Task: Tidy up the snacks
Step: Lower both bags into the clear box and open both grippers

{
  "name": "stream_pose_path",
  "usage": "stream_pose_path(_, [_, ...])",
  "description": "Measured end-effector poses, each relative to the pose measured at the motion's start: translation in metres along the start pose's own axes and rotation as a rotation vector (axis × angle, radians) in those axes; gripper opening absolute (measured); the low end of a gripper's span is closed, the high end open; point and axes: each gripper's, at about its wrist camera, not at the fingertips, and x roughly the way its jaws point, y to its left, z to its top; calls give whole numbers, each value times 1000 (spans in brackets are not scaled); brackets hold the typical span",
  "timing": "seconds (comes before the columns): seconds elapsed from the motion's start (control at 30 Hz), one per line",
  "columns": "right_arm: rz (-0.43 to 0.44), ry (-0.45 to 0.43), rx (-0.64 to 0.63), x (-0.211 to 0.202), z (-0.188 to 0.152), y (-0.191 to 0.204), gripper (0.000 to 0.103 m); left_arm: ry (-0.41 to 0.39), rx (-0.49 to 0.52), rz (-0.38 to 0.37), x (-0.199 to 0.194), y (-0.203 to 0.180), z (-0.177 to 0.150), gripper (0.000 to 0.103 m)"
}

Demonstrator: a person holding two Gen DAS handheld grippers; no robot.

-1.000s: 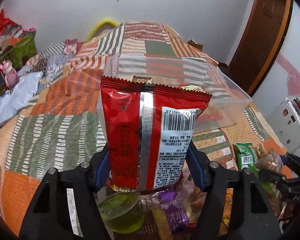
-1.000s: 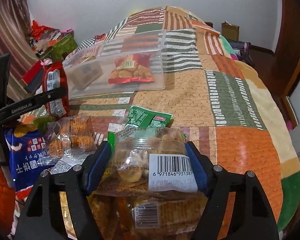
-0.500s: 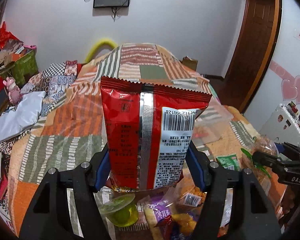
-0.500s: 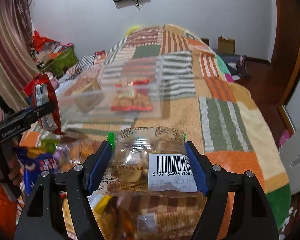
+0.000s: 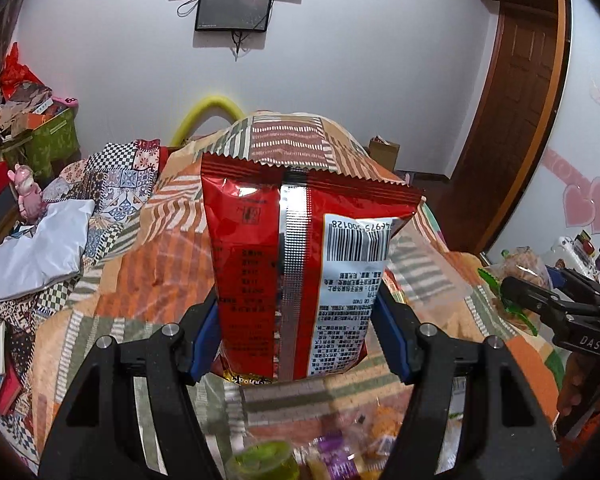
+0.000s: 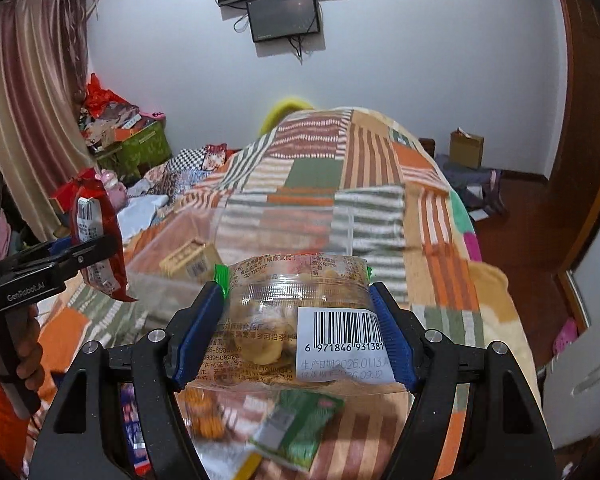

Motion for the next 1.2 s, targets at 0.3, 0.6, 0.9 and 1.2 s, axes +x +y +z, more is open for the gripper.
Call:
stream_pose_path(0.3, [19,22,-11,38,18,1,71,30,12,-26,35,1,14,67])
stream_pose_path(0.6, [20,66,-48,72,24,8,71,122,46,-65,84,-7,16,67])
stream_pose_path(0.9, [31,146,-79,106,19,18,71,180,78,-63,109,-15,18,67])
stream_pose_path(1.2, [45,200,-56,112,16,13,74,215,52,-64,116,-15,16,67])
